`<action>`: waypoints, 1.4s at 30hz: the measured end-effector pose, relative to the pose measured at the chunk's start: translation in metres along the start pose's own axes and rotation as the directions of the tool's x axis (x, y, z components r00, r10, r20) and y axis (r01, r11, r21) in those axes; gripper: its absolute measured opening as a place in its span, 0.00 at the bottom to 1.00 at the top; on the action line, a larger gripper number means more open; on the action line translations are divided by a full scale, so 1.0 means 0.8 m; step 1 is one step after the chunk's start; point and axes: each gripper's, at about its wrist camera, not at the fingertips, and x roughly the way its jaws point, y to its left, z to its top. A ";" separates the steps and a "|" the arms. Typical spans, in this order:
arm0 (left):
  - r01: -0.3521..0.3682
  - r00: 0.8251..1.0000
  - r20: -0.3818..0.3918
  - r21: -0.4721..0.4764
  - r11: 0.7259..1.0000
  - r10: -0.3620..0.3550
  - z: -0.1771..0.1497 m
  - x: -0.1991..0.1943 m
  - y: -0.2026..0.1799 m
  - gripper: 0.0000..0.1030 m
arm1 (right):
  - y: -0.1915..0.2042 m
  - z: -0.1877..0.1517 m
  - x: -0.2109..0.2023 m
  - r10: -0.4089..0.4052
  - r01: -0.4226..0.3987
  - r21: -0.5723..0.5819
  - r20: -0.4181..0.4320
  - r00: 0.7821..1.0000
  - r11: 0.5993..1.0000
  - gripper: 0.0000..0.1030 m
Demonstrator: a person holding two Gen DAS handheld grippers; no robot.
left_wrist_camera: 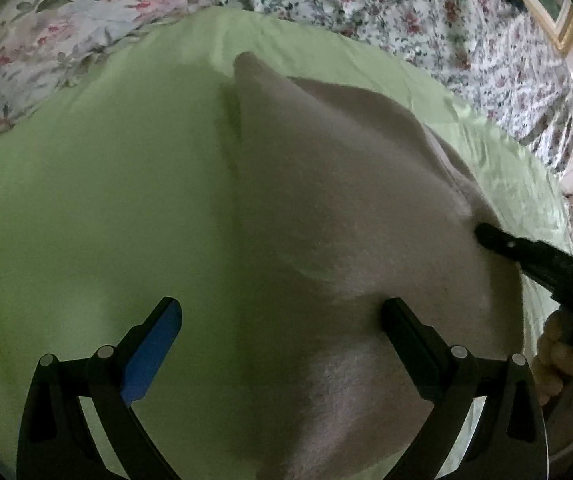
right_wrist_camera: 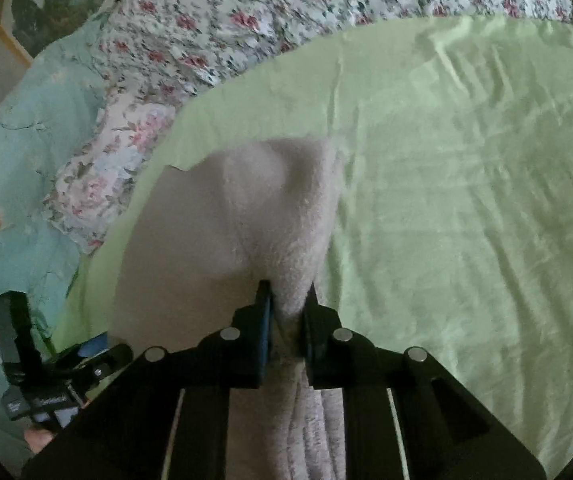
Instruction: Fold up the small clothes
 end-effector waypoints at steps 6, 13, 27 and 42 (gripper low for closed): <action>0.015 1.000 -0.019 -0.024 1.000 -0.016 -0.008 0.002 0.004 0.98 | 0.001 -0.007 0.008 -0.030 0.030 -0.014 -0.006 1.000 0.999 0.20; -0.039 0.999 -0.001 0.029 0.999 0.039 -0.024 -0.024 0.003 0.97 | 0.034 -0.019 -0.047 -0.081 0.088 -0.096 0.073 0.994 0.991 0.23; -0.142 0.989 0.050 0.135 0.981 0.136 -0.081 -0.087 -0.013 0.97 | 0.078 -0.102 -0.082 -0.070 0.071 -0.174 0.014 0.997 0.982 0.36; -0.145 0.989 0.039 0.174 0.974 0.140 -0.138 -0.120 -0.008 0.97 | 0.082 -0.170 -0.107 -0.096 0.087 -0.197 -0.037 0.995 0.976 0.65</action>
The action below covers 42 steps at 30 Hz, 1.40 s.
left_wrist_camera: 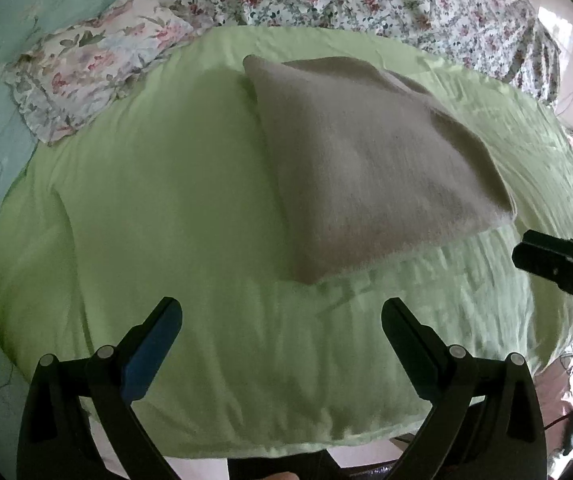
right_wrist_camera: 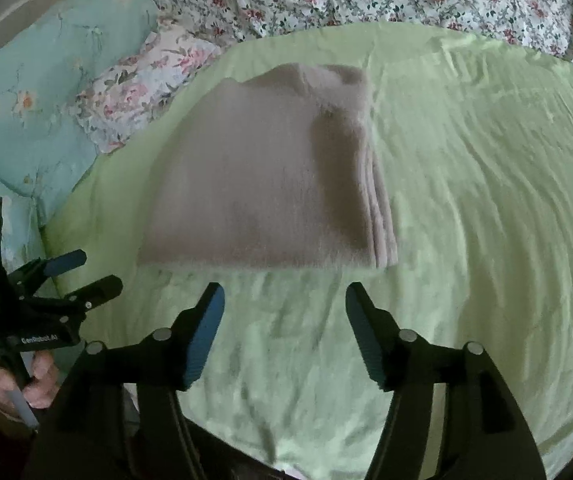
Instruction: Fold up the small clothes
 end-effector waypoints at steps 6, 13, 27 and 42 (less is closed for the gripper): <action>0.019 1.000 0.008 0.012 1.000 -0.020 -0.006 -0.012 -0.008 0.97 | 0.010 -0.014 -0.009 -0.011 0.010 -0.031 0.000 1.000 0.999 0.83; 0.015 1.000 0.026 0.034 0.999 -0.016 -0.015 -0.024 -0.013 0.97 | 0.019 -0.015 -0.015 -0.028 0.029 -0.065 0.012 1.000 0.997 0.89; -0.042 0.997 0.068 0.060 0.997 0.038 0.004 -0.044 -0.008 0.97 | 0.024 -0.011 -0.021 -0.047 0.048 -0.091 0.013 0.999 0.995 0.94; -0.060 0.995 0.088 0.072 0.996 0.053 0.034 -0.029 -0.019 0.97 | 0.013 0.020 -0.006 -0.048 0.049 -0.091 0.018 0.999 0.995 0.96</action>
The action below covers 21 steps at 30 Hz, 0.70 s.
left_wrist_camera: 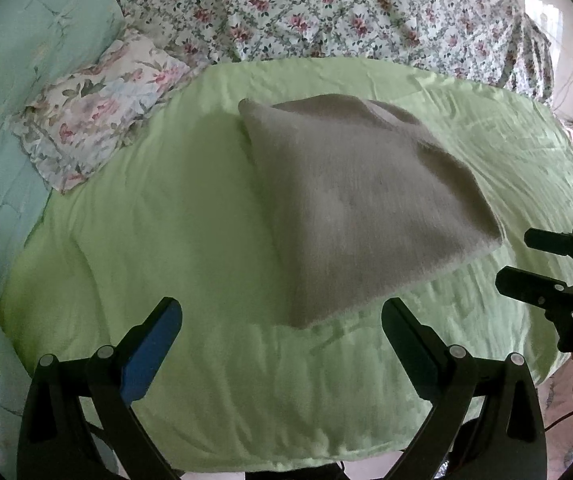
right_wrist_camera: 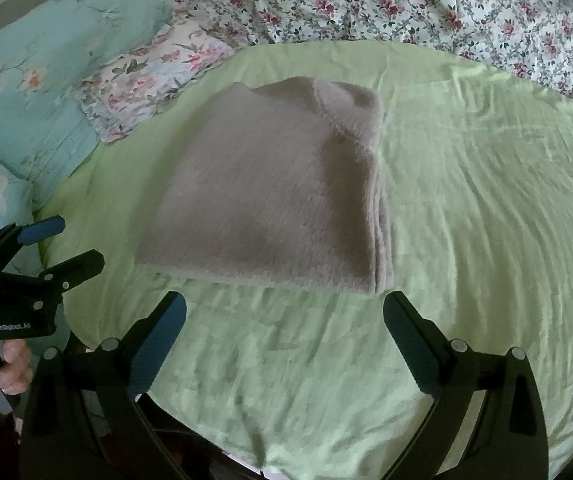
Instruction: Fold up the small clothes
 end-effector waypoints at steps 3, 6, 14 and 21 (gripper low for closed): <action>-0.006 1.000 0.003 0.003 1.000 0.006 0.006 0.005 -0.001 0.97 | -0.005 0.006 0.005 0.006 -0.006 0.003 -0.005 1.000 1.000 0.96; -0.010 1.000 0.012 0.007 1.000 0.010 0.011 0.008 -0.003 0.98 | -0.007 0.011 0.010 0.006 -0.006 0.010 -0.007 1.000 1.000 0.96; -0.016 1.000 0.014 0.012 1.000 0.016 0.018 0.018 -0.009 0.98 | -0.009 0.017 0.017 0.006 -0.006 0.017 -0.009 1.000 1.000 0.96; -0.024 1.000 0.012 0.002 1.000 0.024 0.024 0.028 -0.007 0.98 | -0.014 0.025 0.026 0.009 -0.009 0.034 -0.009 1.000 0.999 0.97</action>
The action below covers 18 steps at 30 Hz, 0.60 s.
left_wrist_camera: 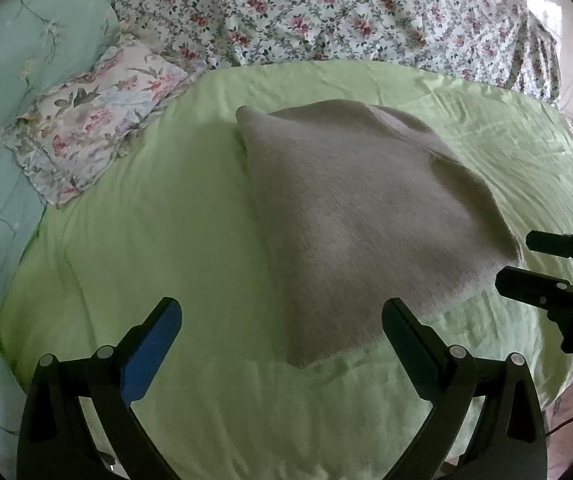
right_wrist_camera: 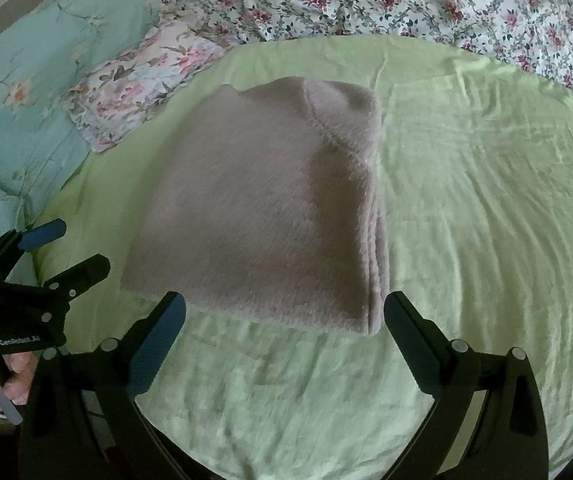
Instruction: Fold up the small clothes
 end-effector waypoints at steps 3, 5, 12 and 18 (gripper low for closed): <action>0.000 1.000 -0.003 -0.003 1.000 0.000 0.003 0.005 0.002 0.98 | -0.001 0.003 0.002 0.000 0.000 0.003 0.001 1.000 1.000 0.97; 0.000 1.000 -0.005 -0.005 1.000 0.000 0.005 0.007 0.002 0.98 | -0.001 0.004 0.003 0.000 0.000 0.004 0.000 1.000 1.000 0.97; -0.001 1.000 0.000 -0.016 1.000 0.001 0.009 0.011 0.004 0.98 | 0.000 0.008 0.004 0.002 -0.002 0.005 0.005 1.000 1.000 0.97; -0.004 1.000 0.011 -0.026 1.000 0.004 0.013 0.009 0.004 0.98 | 0.003 0.015 0.006 0.003 -0.003 0.005 0.013 1.000 1.000 0.97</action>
